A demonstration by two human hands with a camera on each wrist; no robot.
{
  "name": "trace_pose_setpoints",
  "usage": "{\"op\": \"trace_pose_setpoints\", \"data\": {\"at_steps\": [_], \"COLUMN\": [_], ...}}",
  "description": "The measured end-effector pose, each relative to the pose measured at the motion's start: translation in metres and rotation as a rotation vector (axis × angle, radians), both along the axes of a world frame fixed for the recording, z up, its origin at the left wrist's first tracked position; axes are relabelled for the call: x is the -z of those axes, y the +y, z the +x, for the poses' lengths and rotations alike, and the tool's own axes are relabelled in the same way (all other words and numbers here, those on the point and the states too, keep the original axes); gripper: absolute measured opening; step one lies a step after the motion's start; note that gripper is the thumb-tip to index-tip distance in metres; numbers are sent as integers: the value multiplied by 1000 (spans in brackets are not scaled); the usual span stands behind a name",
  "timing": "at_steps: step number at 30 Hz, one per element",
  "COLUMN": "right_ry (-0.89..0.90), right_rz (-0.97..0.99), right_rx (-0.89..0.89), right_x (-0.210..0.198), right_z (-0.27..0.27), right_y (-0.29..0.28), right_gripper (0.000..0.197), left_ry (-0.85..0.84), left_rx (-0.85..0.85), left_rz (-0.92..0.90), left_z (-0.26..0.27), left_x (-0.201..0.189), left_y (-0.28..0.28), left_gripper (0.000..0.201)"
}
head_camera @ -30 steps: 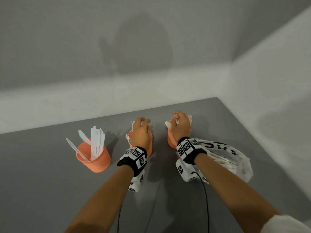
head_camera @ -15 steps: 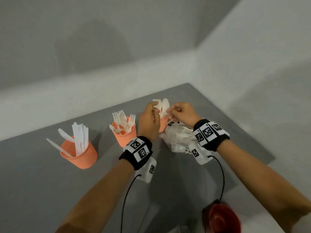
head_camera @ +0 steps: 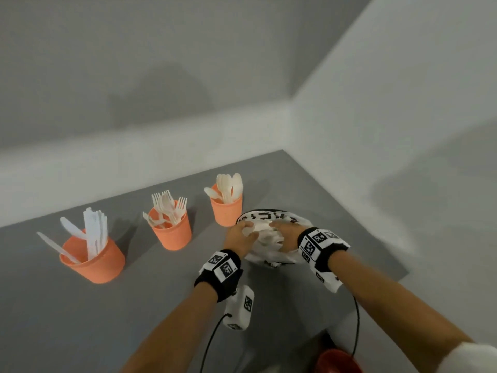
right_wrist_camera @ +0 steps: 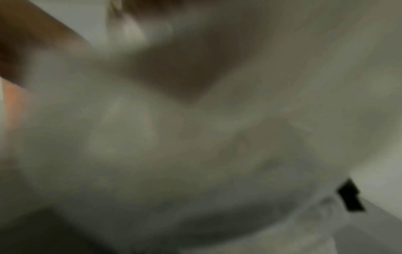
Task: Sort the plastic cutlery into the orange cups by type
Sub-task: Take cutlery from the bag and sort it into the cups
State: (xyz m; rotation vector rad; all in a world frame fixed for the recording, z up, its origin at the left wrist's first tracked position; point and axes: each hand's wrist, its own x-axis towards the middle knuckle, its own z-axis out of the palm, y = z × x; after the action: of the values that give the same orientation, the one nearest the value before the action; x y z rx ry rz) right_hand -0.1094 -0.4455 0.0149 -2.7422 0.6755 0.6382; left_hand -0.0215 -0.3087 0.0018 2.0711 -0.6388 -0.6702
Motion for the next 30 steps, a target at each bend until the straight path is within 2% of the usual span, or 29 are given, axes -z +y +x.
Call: {"op": "trace_pose_setpoints", "data": {"at_steps": [3, 6, 9, 12, 15, 19, 23, 30], "right_ry": [54, 104, 51, 46, 23, -69, -136, -55], "right_rz": [45, 6, -59, -66, -34, 11, 38, 82], "right_rx": [-18, -64, -104, -100, -54, -18, -2, -17], "right_x": [7, 5, 6, 4, -5, -7, 3, 4], "right_z": [-2, -9, -22, -25, -20, -22, -22, -13], "right_y": [-18, -33, -44, -51, -59, -64, -62, -59], "right_gripper": [89, 93, 93, 81, 55, 46, 48, 55], "left_ry": [-4, -12, -17, -75, -172, -218, -200, -182], "left_rx": [-21, 29, 71, 58, 63, 60, 72, 85], "left_rz": [31, 78, 87, 85, 99, 107, 129, 134], "left_z": [-5, -13, -21, -21, -14, -9, -15, -12], "left_x": [-1, -4, -10, -18, -32, -40, -38, -36], "left_y": [-12, -22, -33, -42, -47, -49, -48, -40], "left_gripper": [36, 44, 51, 52, 52, 50, 50, 47]}}
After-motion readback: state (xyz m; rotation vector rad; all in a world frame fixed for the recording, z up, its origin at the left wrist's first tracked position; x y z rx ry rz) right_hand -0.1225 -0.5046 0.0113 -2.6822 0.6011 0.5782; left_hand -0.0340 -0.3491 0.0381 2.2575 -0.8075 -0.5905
